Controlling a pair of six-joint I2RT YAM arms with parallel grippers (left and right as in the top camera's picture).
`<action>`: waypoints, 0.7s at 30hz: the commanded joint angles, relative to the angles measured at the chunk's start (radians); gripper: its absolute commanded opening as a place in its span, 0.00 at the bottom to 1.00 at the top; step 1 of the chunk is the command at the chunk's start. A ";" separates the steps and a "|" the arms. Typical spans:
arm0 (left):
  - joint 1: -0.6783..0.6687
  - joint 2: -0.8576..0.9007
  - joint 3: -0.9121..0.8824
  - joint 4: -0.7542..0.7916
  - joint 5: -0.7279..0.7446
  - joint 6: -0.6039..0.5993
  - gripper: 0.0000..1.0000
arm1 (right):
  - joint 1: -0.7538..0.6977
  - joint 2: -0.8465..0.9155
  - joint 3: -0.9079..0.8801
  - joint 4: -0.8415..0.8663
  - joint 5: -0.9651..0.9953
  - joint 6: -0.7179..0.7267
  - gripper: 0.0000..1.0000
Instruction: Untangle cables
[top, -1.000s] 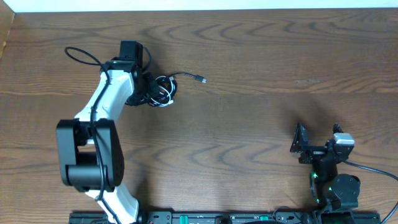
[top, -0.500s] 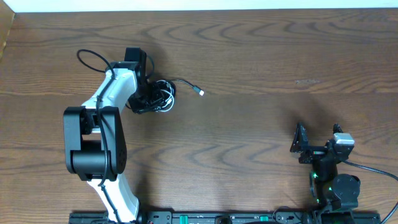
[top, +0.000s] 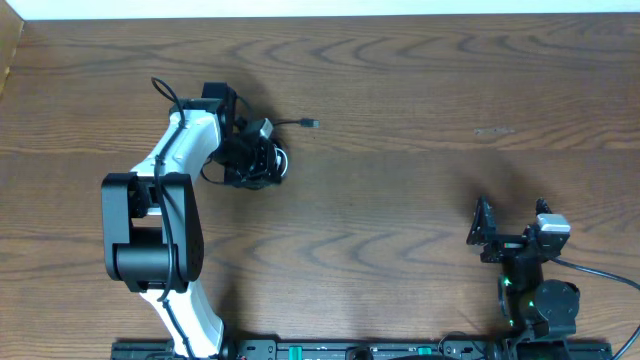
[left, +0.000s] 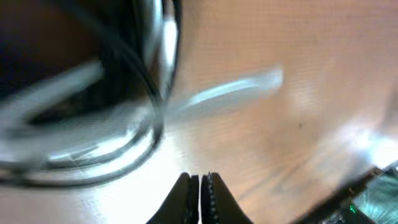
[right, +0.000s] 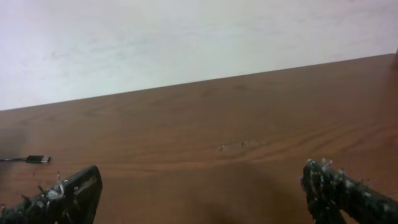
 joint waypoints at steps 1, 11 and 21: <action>0.002 -0.024 0.003 -0.096 0.050 0.020 0.12 | 0.002 -0.005 -0.001 0.022 0.011 -0.010 0.99; 0.106 -0.182 0.001 -0.072 -0.160 -0.209 0.08 | 0.002 -0.004 0.001 0.040 -0.193 -0.005 0.99; 0.154 -0.203 0.000 0.001 -0.269 -0.326 0.43 | 0.002 0.265 0.375 -0.037 -0.208 -0.017 0.99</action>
